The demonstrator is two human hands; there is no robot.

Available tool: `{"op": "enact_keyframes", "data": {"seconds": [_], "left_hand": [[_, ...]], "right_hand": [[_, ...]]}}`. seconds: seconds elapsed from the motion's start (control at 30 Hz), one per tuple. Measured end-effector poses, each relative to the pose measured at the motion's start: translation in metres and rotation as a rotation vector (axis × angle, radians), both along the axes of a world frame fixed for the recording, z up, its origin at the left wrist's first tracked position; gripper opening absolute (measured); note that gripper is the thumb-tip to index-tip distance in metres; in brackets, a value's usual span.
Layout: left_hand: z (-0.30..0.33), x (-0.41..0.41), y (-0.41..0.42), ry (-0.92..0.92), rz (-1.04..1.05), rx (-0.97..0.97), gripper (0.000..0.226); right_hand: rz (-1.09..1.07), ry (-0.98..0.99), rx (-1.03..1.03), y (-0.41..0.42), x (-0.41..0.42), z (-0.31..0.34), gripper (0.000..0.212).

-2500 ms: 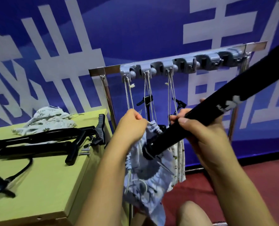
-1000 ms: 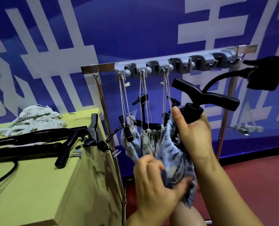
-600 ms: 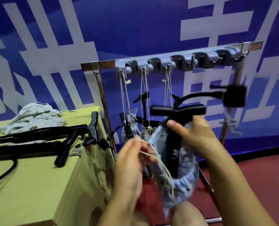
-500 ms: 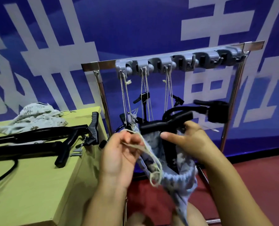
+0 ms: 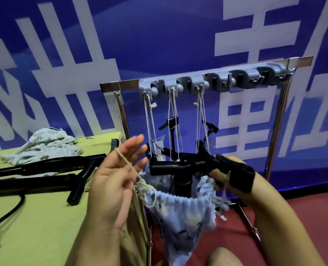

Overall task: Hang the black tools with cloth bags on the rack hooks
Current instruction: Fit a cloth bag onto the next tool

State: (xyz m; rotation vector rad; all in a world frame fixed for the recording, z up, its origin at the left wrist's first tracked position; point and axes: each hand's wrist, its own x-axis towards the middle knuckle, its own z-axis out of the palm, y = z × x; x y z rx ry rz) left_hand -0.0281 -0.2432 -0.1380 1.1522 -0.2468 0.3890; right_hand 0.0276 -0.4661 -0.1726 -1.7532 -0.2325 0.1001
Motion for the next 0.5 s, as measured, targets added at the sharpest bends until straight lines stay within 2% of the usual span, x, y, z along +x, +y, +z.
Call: {"op": "enact_keyframes", "data": {"seconds": [0.07,0.1,0.13,0.23,0.3,0.37,0.43,0.5], "left_hand": [[-0.001,-0.002,-0.013,-0.060,0.132,0.245,0.064],[-0.001,-0.004,-0.020,-0.094,0.137,0.326,0.059],[-0.001,-0.005,-0.025,-0.117,0.127,0.389,0.055],[-0.001,-0.006,-0.029,-0.116,0.107,0.612,0.047],[-0.004,-0.005,-0.030,-0.133,0.162,0.912,0.043],[-0.012,0.001,-0.030,-0.175,0.233,1.131,0.057],[-0.020,0.009,-0.028,-0.124,0.305,1.183,0.068],[-0.025,0.015,-0.025,-0.065,0.321,1.037,0.062]], "right_hand": [[-0.124,-0.114,-0.174,0.007,0.002,-0.002,0.016],[-0.187,-0.237,-0.303,0.013,0.001,-0.001,0.015],[-0.268,-0.333,-0.391,0.020,-0.002,0.002,0.022],[-0.425,-0.402,-0.333,0.034,-0.015,0.012,0.030],[-0.391,-0.361,-0.217,0.037,-0.015,0.013,0.019],[-0.356,-0.247,0.084,0.041,-0.016,0.012,0.028],[-0.306,-0.144,0.367,0.042,-0.019,0.016,0.026],[-0.247,-0.045,0.563,0.040,-0.019,0.018,0.026]]}}
